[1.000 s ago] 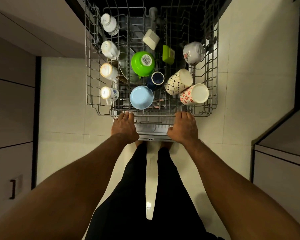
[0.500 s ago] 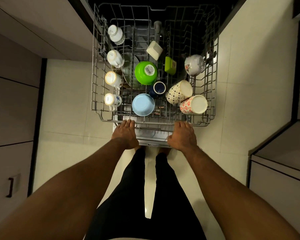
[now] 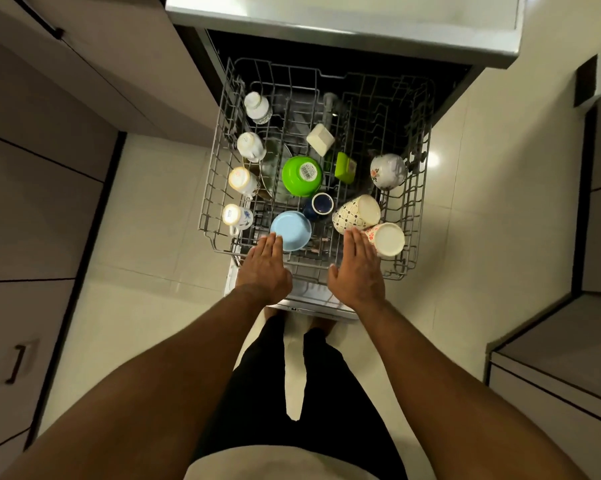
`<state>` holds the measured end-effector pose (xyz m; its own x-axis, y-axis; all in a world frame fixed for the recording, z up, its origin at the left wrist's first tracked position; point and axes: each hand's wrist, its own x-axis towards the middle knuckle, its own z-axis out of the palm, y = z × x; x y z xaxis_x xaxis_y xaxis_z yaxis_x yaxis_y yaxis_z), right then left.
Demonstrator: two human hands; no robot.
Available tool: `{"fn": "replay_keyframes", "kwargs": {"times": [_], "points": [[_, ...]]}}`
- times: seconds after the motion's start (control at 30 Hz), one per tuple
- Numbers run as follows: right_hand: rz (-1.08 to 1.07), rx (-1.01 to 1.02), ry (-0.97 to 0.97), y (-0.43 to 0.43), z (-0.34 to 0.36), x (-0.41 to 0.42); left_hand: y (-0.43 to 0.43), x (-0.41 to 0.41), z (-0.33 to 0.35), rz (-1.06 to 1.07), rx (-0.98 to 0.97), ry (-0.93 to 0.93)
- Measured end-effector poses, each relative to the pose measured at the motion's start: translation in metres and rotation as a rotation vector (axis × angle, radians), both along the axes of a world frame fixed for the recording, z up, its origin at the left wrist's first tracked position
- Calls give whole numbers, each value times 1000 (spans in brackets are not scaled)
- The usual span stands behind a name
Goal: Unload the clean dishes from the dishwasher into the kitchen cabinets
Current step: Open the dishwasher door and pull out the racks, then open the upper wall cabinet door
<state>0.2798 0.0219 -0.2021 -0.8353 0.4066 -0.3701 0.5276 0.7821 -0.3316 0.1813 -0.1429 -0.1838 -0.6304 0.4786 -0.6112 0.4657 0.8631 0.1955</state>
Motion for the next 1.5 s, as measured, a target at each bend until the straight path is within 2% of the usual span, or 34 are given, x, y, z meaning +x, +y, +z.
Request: {"fn": "replay_keyframes", "kwargs": {"times": [0.3,0.53,0.77,1.27,1.5], "points": [[113,16,80,-18,49,-9,-24,18,51,38,48,86],[281,38,167,-54,81,-36,-69,9,91,121,1,144],[467,144,249,-106,120,-91,-156,-32,128,243,41,290],[641,175,465,-305,196,-212,-364,-122,208,348,119,511],[695,211,584,-364,238,-267,-429,-169,248,381,151,600]]}}
